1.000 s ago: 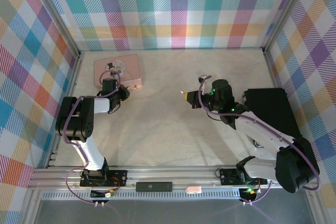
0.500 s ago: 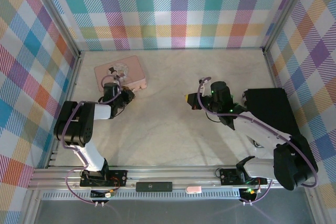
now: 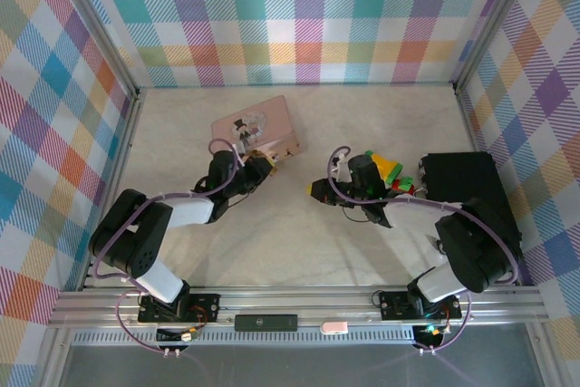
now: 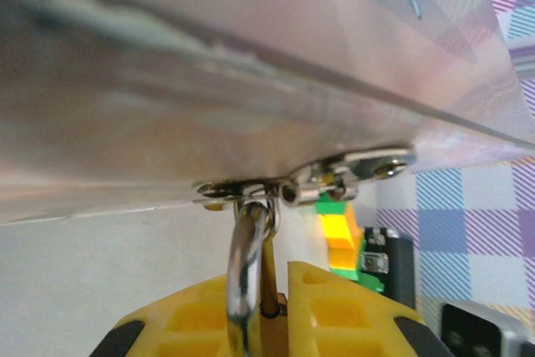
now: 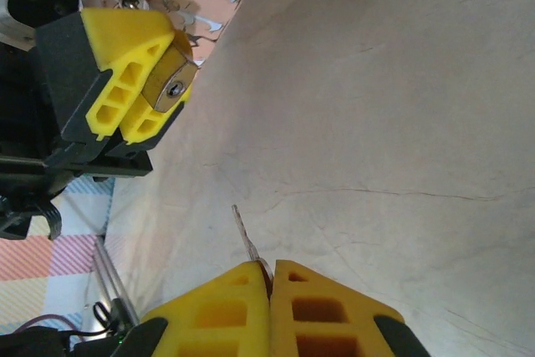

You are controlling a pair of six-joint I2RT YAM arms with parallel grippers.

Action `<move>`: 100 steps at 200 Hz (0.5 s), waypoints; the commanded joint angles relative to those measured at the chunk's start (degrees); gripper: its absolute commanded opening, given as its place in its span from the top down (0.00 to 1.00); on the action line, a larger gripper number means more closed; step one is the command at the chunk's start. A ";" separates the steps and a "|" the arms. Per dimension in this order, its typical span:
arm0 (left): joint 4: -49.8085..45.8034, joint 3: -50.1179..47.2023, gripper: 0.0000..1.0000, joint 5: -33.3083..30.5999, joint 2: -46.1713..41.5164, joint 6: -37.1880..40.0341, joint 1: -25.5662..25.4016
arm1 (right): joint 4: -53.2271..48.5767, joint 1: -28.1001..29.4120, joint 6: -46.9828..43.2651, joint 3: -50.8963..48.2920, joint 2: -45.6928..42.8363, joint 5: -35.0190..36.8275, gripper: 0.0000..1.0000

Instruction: Unlock a padlock with a key

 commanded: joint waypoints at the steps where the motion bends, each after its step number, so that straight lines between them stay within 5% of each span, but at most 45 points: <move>1: 12.10 0.20 1.00 -1.32 1.79 -5.68 -1.86 | 9.72 0.90 4.59 -0.91 2.01 -3.14 1.00; 54: 27.91 0.08 1.00 -2.48 11.62 -13.62 -5.52 | 22.36 1.09 11.98 -2.89 6.49 -1.18 1.00; 100: 29.07 0.23 1.00 -3.73 11.60 -13.78 -5.95 | 19.10 1.00 10.54 -3.66 5.02 4.13 1.00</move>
